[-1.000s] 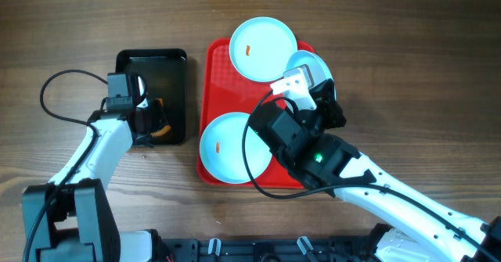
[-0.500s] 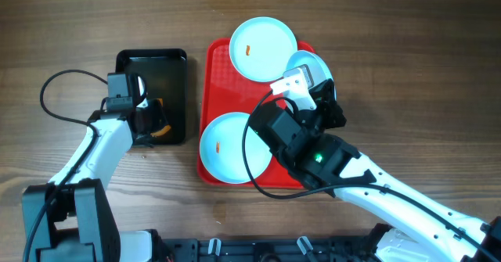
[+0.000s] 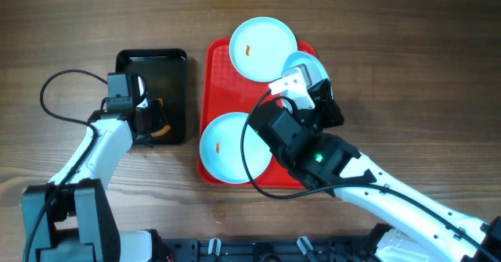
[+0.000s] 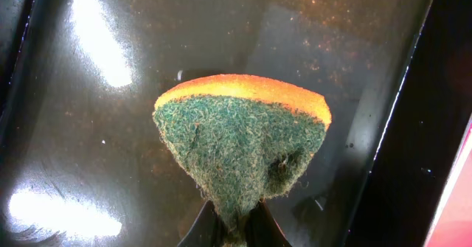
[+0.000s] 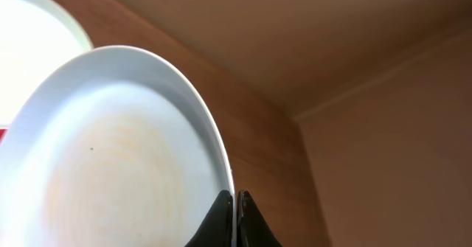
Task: Clean dirty plates on tray and stack at the side
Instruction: 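Carry the plate right of the red tray and set it down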
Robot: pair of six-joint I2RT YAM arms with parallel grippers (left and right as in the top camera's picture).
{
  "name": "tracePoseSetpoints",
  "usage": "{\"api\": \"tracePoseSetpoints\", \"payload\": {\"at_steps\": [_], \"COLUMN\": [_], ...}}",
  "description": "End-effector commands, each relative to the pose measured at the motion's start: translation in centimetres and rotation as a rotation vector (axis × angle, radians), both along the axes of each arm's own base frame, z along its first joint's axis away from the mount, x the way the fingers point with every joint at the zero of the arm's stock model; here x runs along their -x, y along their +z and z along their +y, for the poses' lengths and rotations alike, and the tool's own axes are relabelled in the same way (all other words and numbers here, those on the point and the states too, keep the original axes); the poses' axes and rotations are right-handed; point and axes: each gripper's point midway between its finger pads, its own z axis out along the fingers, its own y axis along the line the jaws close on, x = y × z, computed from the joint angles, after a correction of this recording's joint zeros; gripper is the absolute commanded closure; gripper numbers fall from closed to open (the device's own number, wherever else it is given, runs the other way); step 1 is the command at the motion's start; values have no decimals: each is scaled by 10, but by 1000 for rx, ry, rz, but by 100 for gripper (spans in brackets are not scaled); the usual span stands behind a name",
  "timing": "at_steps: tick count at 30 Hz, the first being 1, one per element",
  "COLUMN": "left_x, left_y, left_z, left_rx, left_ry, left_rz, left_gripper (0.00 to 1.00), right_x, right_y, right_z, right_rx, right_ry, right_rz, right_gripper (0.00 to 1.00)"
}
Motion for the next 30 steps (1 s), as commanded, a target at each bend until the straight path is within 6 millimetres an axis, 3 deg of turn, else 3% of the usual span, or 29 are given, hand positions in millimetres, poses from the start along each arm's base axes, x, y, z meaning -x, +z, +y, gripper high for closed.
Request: {"api": "tracePoseSetpoints", "payload": {"at_steps": [1, 5, 10, 18, 24, 30], "left_x": [1, 3, 3, 2, 2, 2], "left_y": [0, -1, -1, -1, -1, -1], "left_z": [0, 0, 0, 0, 0, 0], "left_rx": [3, 3, 4, 3, 3, 3], "left_ry": [-16, -16, -16, -16, -16, -16], "left_rz": [1, 9, 10, 7, 7, 7], "left_gripper": [96, 96, 96, 96, 96, 96], "right_x": [1, -2, -2, -15, -23, -18], "right_y": [-1, -6, -14, -33, -47, -77], "right_z": [6, -3, 2, -25, -63, -137], "right_rx": [-92, -83, -47, -335, -581, -824], "right_ry": [11, -24, 24, -104, -190, -440], "right_rz": [-14, -7, 55, 71, 159, 242], "right_gripper": [96, 96, 96, 96, 96, 96]}}
